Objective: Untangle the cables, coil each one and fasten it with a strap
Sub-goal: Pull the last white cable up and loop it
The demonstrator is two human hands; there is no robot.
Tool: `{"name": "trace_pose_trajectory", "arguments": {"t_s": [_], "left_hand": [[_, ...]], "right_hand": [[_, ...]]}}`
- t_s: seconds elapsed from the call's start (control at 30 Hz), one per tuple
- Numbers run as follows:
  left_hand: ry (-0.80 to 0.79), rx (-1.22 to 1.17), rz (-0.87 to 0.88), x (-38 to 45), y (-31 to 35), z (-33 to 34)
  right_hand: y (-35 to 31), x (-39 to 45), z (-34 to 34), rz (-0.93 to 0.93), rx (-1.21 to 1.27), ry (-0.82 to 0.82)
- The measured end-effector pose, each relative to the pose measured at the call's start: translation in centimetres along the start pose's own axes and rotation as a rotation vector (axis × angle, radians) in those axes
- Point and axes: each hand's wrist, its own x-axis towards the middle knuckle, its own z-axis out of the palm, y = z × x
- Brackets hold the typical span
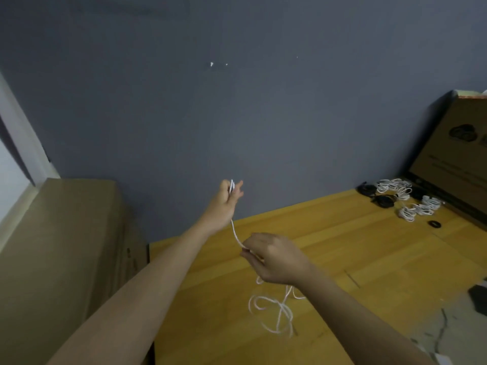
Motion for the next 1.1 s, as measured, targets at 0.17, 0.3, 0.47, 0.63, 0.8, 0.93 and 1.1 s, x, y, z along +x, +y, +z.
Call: {"name": "trace_pose_trajectory", "arguments": {"t_s": [0.17, 0.3, 0.47, 0.63, 0.8, 0.93, 1.1], "left_hand": [[-0.276, 0.533, 0.007, -1.4, -1.5, -0.3], [-0.295, 0.497, -0.007, -2.1, 0.0, -0.7], [-0.406, 0.169, -0.041, -2.5, 2.0, -0.7], [-0.364, -0.230, -0.035, -2.2, 3.8, -0.2], [-0.190, -0.422, -0.033, -2.3, 4.2, 1.5], [-0.087, -0.432, 0.026, -1.2, 3.2, 2.7], [-0.104, 0.117, 0.129, -0.3, 0.0, 2.9]], "right_hand": [[3.8, 0.6, -3.2, 0.203, 0.084, 0.136], [8.0, 1.2, -5.1, 0.330, -0.026, -0.065], [9.5, 1.3, -4.4, 0.523, 0.054, 0.093], [7.3, 0.5, -0.4, 0.771, 0.549, 0.123], [3.5, 0.2, 2.5, 0.794, 0.779, 0.136], [0.8, 0.2, 3.4, 0.760, 0.886, 0.032], [0.8, -0.6, 3.2, 0.762, 0.935, -0.020]]}}
